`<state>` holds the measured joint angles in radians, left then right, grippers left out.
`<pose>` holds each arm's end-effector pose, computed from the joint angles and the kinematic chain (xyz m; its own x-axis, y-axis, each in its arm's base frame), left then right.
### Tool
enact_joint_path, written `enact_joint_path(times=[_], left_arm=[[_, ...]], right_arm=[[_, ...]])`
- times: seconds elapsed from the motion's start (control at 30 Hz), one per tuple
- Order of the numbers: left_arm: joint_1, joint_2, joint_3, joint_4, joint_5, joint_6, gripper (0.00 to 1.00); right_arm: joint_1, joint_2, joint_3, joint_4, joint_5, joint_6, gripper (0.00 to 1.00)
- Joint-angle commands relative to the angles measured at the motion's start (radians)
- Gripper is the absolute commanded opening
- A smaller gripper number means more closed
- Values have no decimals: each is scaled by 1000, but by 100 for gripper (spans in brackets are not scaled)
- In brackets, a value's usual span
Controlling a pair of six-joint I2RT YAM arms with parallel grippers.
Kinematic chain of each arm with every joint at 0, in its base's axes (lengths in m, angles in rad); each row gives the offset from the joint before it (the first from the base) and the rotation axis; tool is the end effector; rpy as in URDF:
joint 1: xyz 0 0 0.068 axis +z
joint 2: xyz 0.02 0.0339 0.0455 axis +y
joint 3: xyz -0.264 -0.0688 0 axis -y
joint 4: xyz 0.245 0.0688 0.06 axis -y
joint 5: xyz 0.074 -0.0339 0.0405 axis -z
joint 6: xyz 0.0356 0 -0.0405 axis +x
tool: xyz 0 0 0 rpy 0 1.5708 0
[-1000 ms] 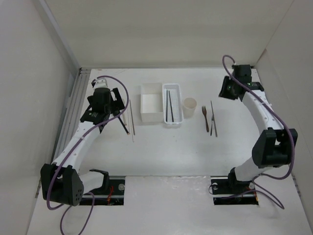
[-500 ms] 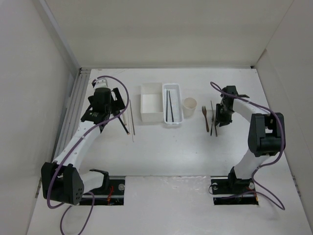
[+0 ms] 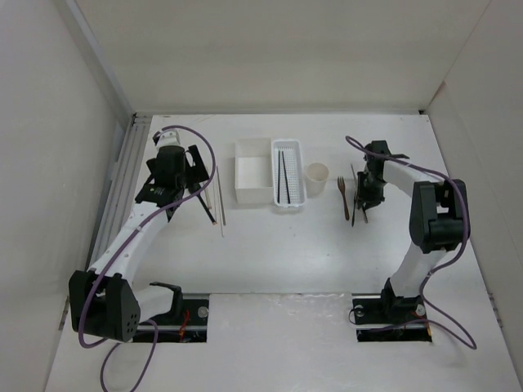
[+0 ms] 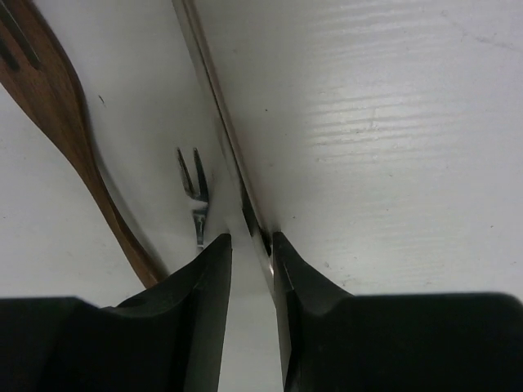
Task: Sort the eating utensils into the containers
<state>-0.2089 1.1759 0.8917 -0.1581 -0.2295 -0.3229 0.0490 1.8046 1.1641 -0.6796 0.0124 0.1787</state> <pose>0.2645 -0.0478 0.2996 -0.3973 -0.2316 -0.8880 -0.1321 0.9720 -0.1944 0.3403 0.0162 0.1658 -0.9603 0.1309 -0.2463 0.1268 0.9914 0.0323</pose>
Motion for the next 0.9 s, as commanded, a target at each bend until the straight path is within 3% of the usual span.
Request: enact_joint_path(times=[0.0,0.17,0.33,0.47,0.63,0.87], left_arm=[[3,-16,-10,37,-33,12,86],[3,-16,-19,37,-44,21,86],[3,-16,-19,46,-53,30,86],[3,-16,-19,46,-62,30,86],[3,-16,-19,46,-62,39,86],[13,-16,-19,46,-62,39,86]], right_arm=[[26,50,26,25,54,-8,32],[3,81,75,15,63,-8,24],[-37,90,75,26,50,-8,0],[-37,75,85,40,80,-8,0],[-37,-102,86,66,171,30,0],[112,-215,267,-17,310,57,0]])
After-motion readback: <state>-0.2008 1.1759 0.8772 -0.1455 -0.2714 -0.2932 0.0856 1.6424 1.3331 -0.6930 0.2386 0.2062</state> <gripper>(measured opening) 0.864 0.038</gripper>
